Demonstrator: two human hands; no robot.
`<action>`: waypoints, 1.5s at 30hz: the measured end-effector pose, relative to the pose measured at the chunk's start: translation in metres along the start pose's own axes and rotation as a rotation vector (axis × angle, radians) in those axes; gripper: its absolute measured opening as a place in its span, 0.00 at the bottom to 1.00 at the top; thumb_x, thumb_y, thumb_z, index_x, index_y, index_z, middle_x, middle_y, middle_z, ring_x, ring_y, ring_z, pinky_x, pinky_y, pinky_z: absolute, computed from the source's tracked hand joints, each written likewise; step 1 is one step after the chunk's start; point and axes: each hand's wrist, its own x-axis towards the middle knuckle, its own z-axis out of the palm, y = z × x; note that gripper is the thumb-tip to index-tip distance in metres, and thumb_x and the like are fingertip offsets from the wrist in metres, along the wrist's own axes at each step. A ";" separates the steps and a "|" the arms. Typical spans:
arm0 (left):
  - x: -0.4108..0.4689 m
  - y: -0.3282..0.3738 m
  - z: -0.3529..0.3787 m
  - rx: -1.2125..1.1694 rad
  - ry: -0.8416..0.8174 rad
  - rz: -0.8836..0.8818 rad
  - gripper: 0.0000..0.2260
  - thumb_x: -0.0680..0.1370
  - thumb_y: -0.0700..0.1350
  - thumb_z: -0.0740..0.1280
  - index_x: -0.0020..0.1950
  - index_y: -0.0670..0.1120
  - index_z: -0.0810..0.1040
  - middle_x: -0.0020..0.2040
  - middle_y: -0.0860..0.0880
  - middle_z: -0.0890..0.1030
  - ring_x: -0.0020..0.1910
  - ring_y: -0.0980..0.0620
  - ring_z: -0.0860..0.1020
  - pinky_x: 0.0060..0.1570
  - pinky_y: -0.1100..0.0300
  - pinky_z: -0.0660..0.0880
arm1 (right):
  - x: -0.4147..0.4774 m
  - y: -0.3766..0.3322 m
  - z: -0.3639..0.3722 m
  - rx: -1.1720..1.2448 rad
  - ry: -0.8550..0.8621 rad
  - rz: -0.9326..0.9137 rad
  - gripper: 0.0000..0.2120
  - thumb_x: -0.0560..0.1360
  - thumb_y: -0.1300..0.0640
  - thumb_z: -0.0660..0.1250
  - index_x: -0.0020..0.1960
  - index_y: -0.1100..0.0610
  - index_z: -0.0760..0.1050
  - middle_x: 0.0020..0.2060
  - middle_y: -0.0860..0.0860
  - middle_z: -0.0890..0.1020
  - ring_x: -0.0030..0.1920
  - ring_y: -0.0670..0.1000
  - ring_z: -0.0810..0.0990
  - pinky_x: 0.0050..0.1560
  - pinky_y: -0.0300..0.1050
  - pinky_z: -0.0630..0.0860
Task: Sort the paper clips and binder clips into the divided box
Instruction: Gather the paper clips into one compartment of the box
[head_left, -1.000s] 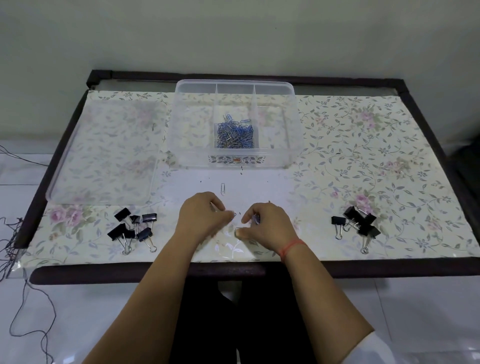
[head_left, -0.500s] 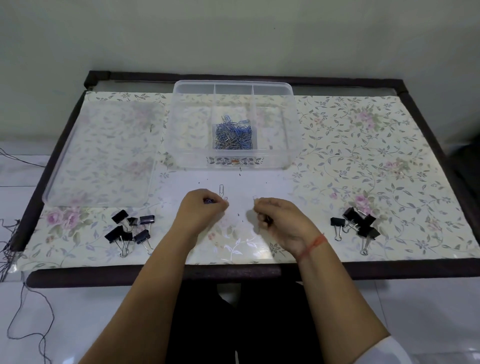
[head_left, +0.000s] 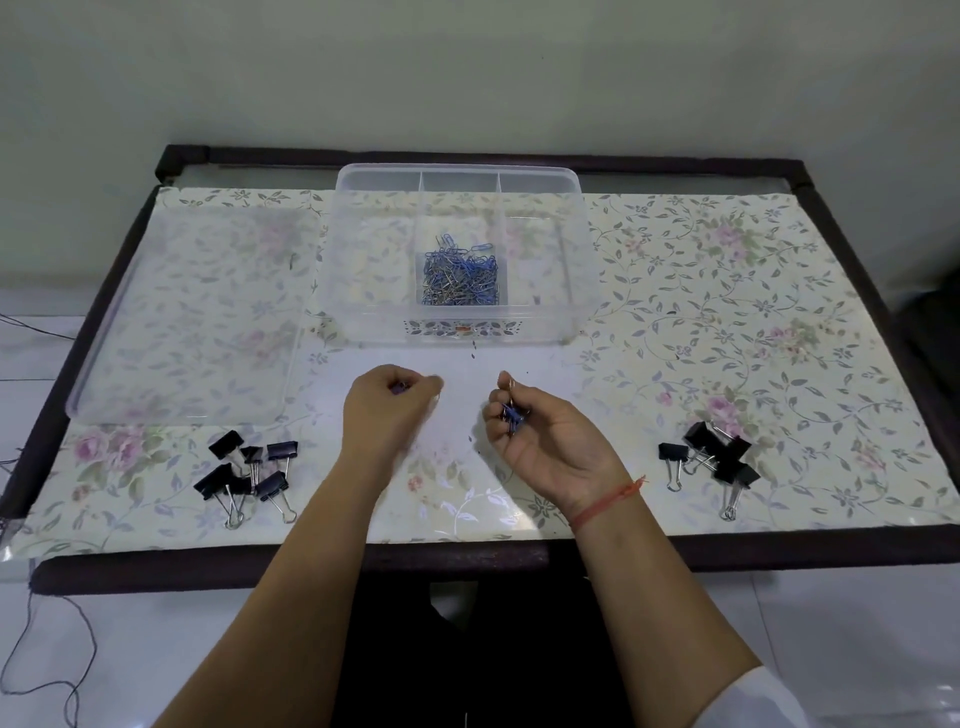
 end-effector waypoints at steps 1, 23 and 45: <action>0.003 -0.001 0.004 0.150 0.056 0.085 0.07 0.70 0.46 0.71 0.40 0.43 0.78 0.34 0.50 0.76 0.34 0.52 0.73 0.36 0.61 0.69 | 0.000 0.000 0.001 -0.020 0.014 -0.005 0.08 0.78 0.64 0.57 0.45 0.61 0.73 0.35 0.52 0.73 0.36 0.48 0.72 0.28 0.34 0.72; -0.012 0.013 0.011 -0.466 -0.279 -0.420 0.07 0.77 0.32 0.60 0.48 0.39 0.77 0.33 0.45 0.72 0.29 0.54 0.68 0.29 0.66 0.68 | -0.001 0.009 0.007 -0.138 0.306 -0.150 0.18 0.80 0.51 0.57 0.40 0.61 0.75 0.33 0.53 0.74 0.30 0.48 0.74 0.32 0.37 0.76; 0.067 0.127 0.018 -0.556 -0.266 -0.297 0.21 0.81 0.52 0.52 0.69 0.41 0.67 0.70 0.42 0.68 0.67 0.48 0.69 0.64 0.55 0.64 | 0.056 -0.074 0.132 -0.356 0.303 -0.137 0.17 0.80 0.43 0.54 0.50 0.57 0.69 0.33 0.51 0.67 0.34 0.49 0.73 0.36 0.39 0.70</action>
